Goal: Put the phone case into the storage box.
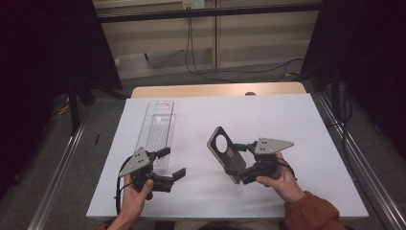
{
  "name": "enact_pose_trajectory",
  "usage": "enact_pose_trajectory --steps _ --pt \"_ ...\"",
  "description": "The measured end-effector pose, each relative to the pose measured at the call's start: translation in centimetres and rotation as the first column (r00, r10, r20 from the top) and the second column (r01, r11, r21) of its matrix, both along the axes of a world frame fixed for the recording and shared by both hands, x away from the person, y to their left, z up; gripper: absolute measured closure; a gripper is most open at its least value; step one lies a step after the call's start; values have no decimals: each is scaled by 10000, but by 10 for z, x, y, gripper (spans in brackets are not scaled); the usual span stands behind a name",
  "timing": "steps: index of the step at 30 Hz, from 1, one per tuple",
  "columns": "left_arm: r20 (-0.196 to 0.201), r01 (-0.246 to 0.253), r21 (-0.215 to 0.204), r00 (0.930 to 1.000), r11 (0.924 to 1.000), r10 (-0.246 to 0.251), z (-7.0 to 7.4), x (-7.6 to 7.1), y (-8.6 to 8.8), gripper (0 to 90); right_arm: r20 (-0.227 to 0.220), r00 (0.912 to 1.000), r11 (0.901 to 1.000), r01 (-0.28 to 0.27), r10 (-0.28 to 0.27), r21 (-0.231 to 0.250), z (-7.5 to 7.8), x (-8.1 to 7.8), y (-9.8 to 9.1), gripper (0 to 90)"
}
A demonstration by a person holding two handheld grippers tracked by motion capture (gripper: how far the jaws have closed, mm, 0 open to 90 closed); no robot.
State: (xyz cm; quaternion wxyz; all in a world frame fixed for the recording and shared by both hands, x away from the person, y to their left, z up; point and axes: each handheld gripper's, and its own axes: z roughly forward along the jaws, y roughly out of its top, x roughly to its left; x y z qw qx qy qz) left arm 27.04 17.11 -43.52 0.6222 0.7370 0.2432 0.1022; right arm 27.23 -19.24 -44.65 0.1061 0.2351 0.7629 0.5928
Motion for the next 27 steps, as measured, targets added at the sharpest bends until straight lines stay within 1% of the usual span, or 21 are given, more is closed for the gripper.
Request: enact_pose_trajectory --steps 1,3,4,8,10,11,12,13,14,15,16,17,19,20,21,22,23,24,25,26,27 --pt "-36 151 -10 9999 9999 -151 1 3 -3 73 -55 10000 9999 -20 21 164 -1 -1 -4 120" --pt "-3 228 49 9997 9997 -228 2 4 -5 73 -17 10000 9999 -1 1 154 -1 -1 -6 120" --pt "64 392 169 9992 9991 -393 3 4 -9 73 29 10000 9999 23 -24 123 0 -2 -8 120" --pt "122 833 215 9964 9963 -836 5 6 -21 66 39 9999 9998 -99 98 166 1 -3 -10 120" --pt "150 1111 45 9937 9938 -1112 7 7 -30 53 21 9997 9996 -235 235 136 0 -3 -10 120" --pt "348 1298 22 9909 9915 -1298 9 8 -35 39 19 9993 9993 -362 362 127 0 -3 -9 120" --pt "348 1298 22 9909 9915 -1298 9 8 -35 33 19 9993 9993 -362 362 127 0 -3 -9 120" --pt "418 1399 -128 9894 9901 -1392 11 8 -39 33 57 9994 9994 -342 341 104 0 -4 -9 120" --pt "541 1587 -248 9861 9870 -1572 13 10 -43 31 64 9992 9992 -387 386 137 1 -4 -9 120" --pt "601 1619 -446 9854 9858 -1591 13 11 -46 27 19 9992 9990 -397 397 195 1 -4 -10 120" --pt "549 1823 -724 9824 9806 -1786 14 13 -50 17 -32 9992 9989 -396 397 232 1 -4 -11 120" --pt "559 2179 -1060 9755 9702 -2130 16 18 -56 15 1 9990 9988 -453 453 195 1 -4 -12 120" --pt "549 2125 -912 9766 9729 -2081 17 20 -59 12 -3 9988 9987 -483 483 182 1 -4 -13 120" --pt "611 2255 -1073 9736 9683 -2200 17 22 -64 12 26 9987 9986 -506 505 179 1 -4 -13 120" --pt "575 2543 -1124 9667 9606 -2492 19 24 -70 12 27 9988 9987 -488 488 165 2 -5 -14 120" --pt "575 2543 -1124 9667 9606 -2492 19 24 -70 14 27 9988 9987 -488 488 165 2 -5 -14 120" --pt "634 2752 -1124 9609 9548 -2695 21 25 -73 14 35 9986 9985 -527 527 167 2 -5 -14 120" --pt "728 2812 -1049 9588 9539 -2746 21 25 -75 14 34 9983 9982 -586 585 158 2 -5 -15 120" --pt "796 3060 -990 9509 9469 -2990 21 27 -76 20 76 9982 9981 -594 593 155 2 -5 -15 120" --pt "850 2982 -1167 9534 9473 -2896 20 26 -77 22 56 9982 9980 -603 602 178 2 -5 -16 120" --pt "775 3007 -1121 9529 9471 -2933 18 26 -79 18 40 9980 9979 -627 626 187 2 -6 -16 120"
